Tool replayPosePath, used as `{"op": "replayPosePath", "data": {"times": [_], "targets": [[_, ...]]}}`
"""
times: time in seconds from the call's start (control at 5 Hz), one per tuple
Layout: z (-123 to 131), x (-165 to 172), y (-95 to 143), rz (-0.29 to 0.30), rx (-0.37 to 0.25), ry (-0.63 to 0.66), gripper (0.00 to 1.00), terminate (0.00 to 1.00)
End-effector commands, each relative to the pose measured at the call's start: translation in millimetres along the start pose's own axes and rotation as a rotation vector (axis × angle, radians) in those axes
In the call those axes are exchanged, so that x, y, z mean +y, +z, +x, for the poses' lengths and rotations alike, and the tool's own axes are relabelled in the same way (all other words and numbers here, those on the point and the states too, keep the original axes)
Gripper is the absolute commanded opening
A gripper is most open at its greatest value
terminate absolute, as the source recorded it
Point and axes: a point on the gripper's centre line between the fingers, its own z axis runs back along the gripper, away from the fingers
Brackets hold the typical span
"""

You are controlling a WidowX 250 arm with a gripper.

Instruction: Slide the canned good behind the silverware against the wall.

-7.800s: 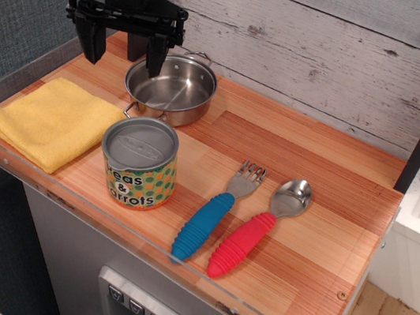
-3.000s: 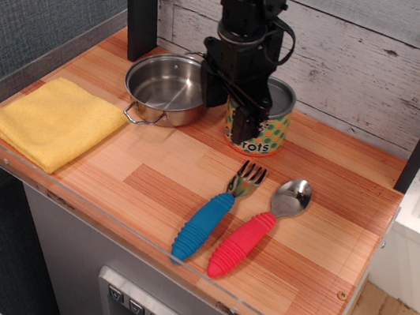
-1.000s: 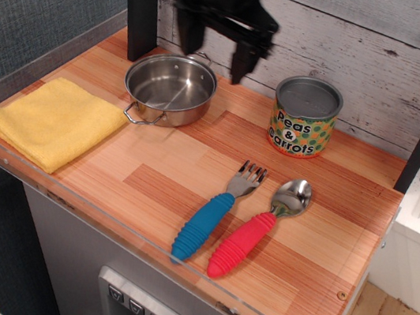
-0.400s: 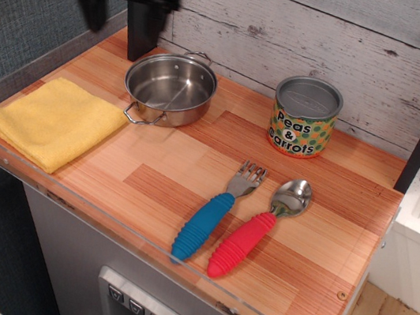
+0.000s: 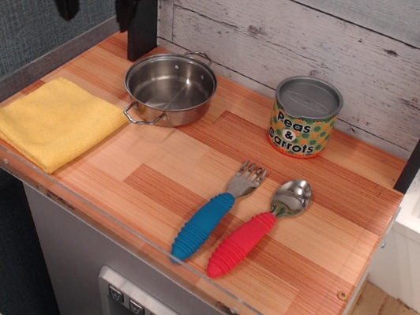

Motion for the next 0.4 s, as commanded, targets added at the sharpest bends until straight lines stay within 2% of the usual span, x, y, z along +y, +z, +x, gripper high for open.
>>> {"op": "replayPosePath", "data": {"times": [0.0, 0.2], "targets": [[1.8, 17.4, 16.4, 0.022, -0.062, 0.040, 1.00, 0.00], [1.8, 17.4, 16.4, 0.022, -0.062, 0.040, 1.00, 1.00]]}}
